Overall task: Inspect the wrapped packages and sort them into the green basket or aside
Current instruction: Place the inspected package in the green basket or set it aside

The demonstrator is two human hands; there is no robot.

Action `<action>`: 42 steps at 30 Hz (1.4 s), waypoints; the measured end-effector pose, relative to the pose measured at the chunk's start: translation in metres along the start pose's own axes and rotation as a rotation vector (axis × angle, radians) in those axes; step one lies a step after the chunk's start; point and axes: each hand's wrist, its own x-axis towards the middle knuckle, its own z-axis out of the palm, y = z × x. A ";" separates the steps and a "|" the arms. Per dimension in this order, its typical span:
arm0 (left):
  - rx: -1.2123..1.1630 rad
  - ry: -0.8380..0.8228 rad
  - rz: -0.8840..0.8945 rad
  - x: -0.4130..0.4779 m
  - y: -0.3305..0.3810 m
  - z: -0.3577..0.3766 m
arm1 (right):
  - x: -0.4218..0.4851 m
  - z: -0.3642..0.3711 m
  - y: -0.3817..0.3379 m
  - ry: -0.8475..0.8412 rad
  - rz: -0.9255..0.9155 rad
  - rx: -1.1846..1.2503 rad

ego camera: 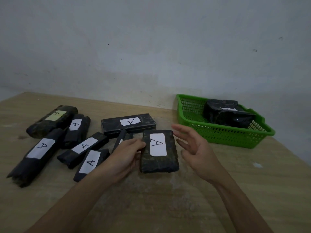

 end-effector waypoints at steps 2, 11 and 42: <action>0.076 -0.010 0.030 -0.002 -0.001 0.001 | 0.002 -0.001 -0.003 0.139 0.122 0.086; 0.459 -0.061 0.143 -0.005 -0.008 0.001 | 0.002 -0.003 0.000 0.158 0.525 0.163; 0.396 -0.064 0.439 -0.004 -0.019 0.006 | -0.001 0.018 0.010 0.116 0.267 -0.026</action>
